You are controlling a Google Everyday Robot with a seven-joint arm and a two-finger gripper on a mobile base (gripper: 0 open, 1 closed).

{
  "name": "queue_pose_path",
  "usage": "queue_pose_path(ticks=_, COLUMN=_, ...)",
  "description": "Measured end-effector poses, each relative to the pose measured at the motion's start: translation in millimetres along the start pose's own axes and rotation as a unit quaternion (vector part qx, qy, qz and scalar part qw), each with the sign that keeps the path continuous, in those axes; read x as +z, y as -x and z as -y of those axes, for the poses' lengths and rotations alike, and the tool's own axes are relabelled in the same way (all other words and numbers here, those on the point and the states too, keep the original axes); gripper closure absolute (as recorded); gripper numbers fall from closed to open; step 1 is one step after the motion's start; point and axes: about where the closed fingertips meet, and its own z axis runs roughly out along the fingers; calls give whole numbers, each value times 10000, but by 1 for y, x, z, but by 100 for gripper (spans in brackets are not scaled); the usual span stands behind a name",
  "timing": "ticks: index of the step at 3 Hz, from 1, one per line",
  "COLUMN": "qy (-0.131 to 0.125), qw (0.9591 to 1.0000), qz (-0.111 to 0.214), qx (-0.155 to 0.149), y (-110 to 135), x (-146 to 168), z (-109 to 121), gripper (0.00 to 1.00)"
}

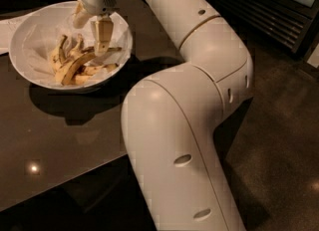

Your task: Pick banana from white bowl

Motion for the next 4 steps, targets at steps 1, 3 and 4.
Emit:
queue_pose_path(ticks=1, qy=92, qw=9998, qz=136, qx=66, y=6, x=10, z=1, gripper=32)
queue_pose_path(ticks=3, qy=249, qw=9987, qz=388, qx=211, y=15, x=27, z=2, gripper=32)
queue_pose_path(ticks=4, qy=314, qw=9980, qz=477, qx=277, y=19, x=33, z=1, gripper=32)
